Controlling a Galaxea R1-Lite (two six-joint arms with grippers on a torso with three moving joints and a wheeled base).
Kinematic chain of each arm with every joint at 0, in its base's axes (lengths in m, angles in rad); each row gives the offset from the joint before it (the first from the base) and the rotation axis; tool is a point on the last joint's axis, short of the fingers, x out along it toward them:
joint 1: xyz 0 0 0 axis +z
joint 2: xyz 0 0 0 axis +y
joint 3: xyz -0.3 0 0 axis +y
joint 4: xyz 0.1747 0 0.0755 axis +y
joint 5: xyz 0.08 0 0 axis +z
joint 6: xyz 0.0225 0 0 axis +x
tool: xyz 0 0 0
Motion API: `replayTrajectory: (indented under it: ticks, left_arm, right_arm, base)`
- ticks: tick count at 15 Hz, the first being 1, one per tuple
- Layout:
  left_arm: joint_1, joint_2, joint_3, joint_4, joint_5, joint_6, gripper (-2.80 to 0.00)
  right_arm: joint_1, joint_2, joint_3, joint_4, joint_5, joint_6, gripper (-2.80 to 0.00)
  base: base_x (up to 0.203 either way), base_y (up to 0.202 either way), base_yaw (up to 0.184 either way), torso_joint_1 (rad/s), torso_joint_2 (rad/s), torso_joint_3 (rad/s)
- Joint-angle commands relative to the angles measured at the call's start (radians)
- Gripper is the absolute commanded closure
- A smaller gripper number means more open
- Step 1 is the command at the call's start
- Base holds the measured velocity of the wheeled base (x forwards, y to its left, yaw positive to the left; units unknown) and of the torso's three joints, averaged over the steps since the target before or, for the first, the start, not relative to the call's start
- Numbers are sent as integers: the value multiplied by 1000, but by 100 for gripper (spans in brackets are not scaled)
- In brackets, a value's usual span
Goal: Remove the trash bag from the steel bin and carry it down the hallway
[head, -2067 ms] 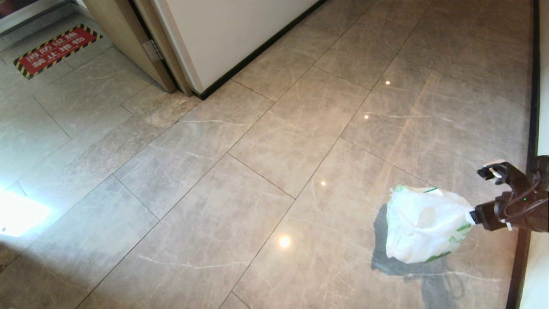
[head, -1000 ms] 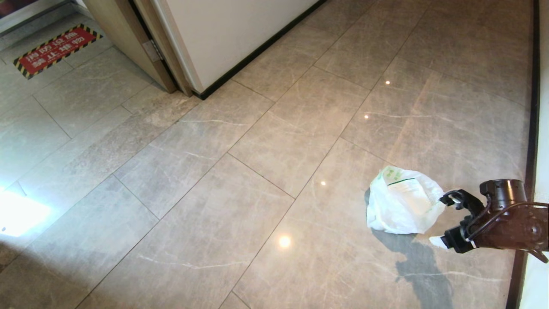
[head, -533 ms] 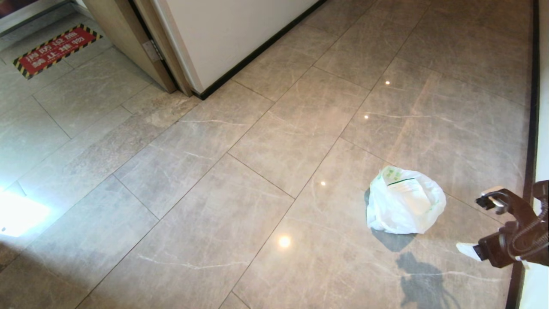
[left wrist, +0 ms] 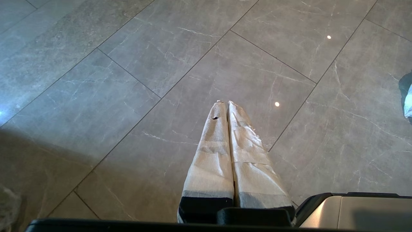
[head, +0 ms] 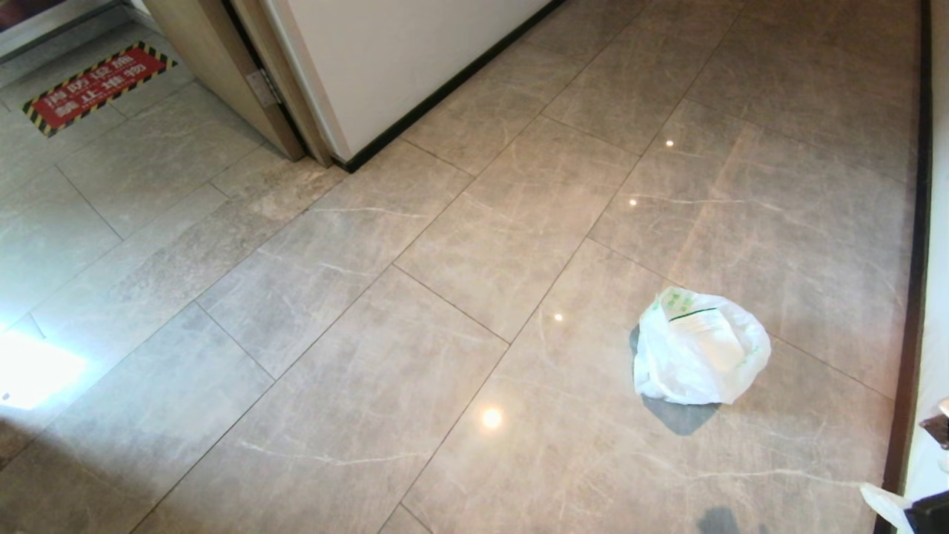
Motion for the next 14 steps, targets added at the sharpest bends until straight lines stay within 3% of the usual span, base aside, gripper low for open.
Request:
replayTrajectory:
  ticks: [1,4,8,11,14]
  left_arm:
    - [0,0,0,0,1,0,0]
    - [0,0,0,0,1,0,0]
    - [0,0,0,0,1,0,0]
    - [0,0,0,0,1,0,0]
    - [0,0,0,0,1,0,0]
  right_arm:
    - [47,-252,83,27,-10,43,0]
    - [145,-468,125,115,-62,176,0]
    - [187,-759,112,305,-64,336,0]
    - [214,-885,132,298,11,373,0]
    - [231,-962,137,358,22,378,0]
  base:
    - [0,0,0,0,0,0]
    - [0,0,0,0,0,0]
    - [0,0,0,0,0,0]
    - [0,0,0,0,0,0]
    - [0,0,0,0,0,0]
